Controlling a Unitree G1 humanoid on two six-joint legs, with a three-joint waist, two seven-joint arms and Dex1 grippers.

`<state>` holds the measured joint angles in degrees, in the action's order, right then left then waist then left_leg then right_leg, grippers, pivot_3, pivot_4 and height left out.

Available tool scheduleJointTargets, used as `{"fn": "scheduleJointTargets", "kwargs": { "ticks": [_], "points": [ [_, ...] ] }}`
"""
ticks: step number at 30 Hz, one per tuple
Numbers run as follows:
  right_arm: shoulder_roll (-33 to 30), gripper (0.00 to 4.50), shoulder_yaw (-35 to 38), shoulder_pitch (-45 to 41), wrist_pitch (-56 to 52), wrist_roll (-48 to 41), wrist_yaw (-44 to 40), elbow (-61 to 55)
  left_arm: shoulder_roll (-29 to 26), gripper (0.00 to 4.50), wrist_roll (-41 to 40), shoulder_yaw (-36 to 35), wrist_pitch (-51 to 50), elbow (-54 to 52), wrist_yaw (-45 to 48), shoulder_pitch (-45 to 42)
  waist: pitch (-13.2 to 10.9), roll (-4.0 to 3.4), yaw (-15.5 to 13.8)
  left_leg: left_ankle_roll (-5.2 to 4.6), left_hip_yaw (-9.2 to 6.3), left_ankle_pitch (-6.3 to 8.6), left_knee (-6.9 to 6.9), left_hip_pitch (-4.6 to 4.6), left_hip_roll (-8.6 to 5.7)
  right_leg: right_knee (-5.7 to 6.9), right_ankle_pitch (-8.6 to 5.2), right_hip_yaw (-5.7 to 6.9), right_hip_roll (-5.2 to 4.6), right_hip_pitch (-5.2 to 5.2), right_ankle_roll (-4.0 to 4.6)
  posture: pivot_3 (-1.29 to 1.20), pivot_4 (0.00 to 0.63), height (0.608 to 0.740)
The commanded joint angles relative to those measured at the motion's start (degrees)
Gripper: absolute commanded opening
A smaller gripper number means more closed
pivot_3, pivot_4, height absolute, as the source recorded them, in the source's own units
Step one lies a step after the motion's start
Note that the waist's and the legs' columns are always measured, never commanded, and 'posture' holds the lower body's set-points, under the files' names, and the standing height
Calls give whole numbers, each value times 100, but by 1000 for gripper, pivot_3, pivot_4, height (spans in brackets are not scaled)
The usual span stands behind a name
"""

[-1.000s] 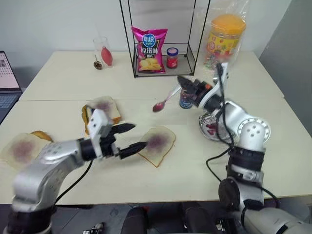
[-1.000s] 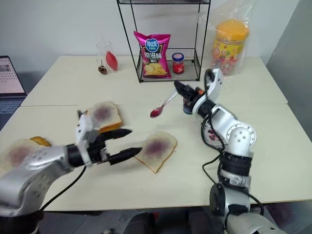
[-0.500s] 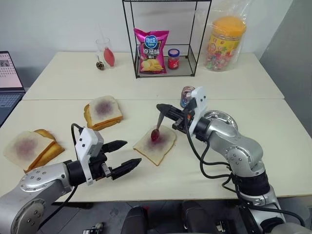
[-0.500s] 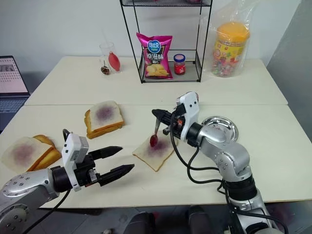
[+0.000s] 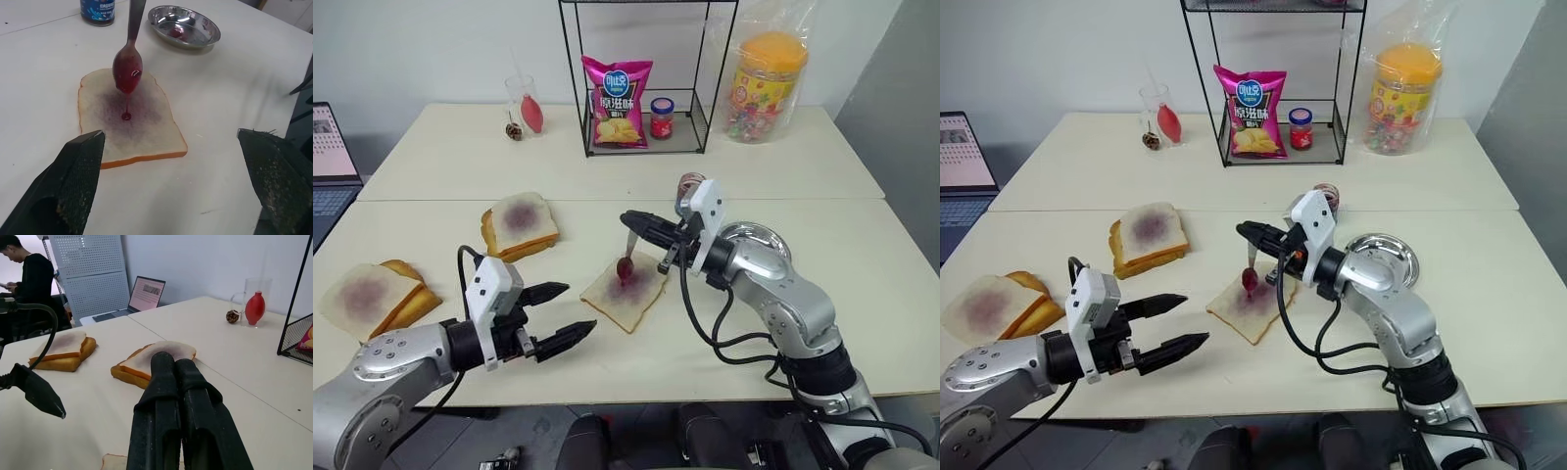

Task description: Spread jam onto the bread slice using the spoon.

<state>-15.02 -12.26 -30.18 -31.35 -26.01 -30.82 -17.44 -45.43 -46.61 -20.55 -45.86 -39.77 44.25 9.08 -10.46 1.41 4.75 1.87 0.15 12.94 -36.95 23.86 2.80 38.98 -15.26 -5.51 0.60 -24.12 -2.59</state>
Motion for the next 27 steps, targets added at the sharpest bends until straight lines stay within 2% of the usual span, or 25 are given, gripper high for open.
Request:
{"fn": "scheduleJointTargets", "kwargs": {
  "ticks": [1, 3, 8, 12, 19, 24, 27],
  "points": [
    [44, 45, 213, -149, -67, -149, -63, -142, -100, 4500, -15, -107, 116, -4, 51, 30, 0, 0, 0, 0, 0, 0, 0, 0, 0, 0, 0, 0, 0, 0, 0, 0, 150, 740],
    [170, 45, 390, -123, -333, -379, 87, -181, -115, 4500, -3, -125, 136, 10, 71, 44, 0, 0, 1, 0, -2, 0, 0, 0, 0, 0, 0, 2, 0, 0, 0, 0, 150, 740],
    [1044, 45, 1623, -230, -1943, -1788, 1356, 371, -133, 4500, 6, -136, 173, 53, 66, 37, 1, 1, 2, 0, -3, 0, 0, -1, 1, 4, 0, 1, 1, 0, 1, 0, 150, 740],
    [1571, 45, 2349, -231, -2615, -2563, 2053, 1007, -136, 4500, 12, -120, 185, 70, 57, 20, 3, 4, 2, 0, -2, 0, -1, 0, 0, 2, 1, 1, -1, 2, 2, 0, 150, 740],
    [1798, 45, 2444, -37, -2632, -2447, 2311, 1573, -140, 4500, 30, -133, 202, 53, 40, 24, 2, 4, 12, 0, -2, 0, 4, 2, 0, 1, -2, 2, 1, -1, 5, 0, 150, 740],
    [1490, 45, 2101, 15, -2280, -1966, 1998, 1642, -168, 4500, 36, -132, 240, 69, 42, 20, 2, 4, 17, 0, -1, 0, 4, 1, 0, 0, -2, 2, 0, -1, 4, 0, 150, 740],
    [1296, 45, 2253, -144, -2084, -1889, 1865, 1834, -188, 4500, 39, -113, 261, 97, 55, -15, 2, 4, 16, 0, -1, 0, 4, 1, 0, 0, -3, 2, 0, 0, 4, 0, 150, 740]
  ]
}}
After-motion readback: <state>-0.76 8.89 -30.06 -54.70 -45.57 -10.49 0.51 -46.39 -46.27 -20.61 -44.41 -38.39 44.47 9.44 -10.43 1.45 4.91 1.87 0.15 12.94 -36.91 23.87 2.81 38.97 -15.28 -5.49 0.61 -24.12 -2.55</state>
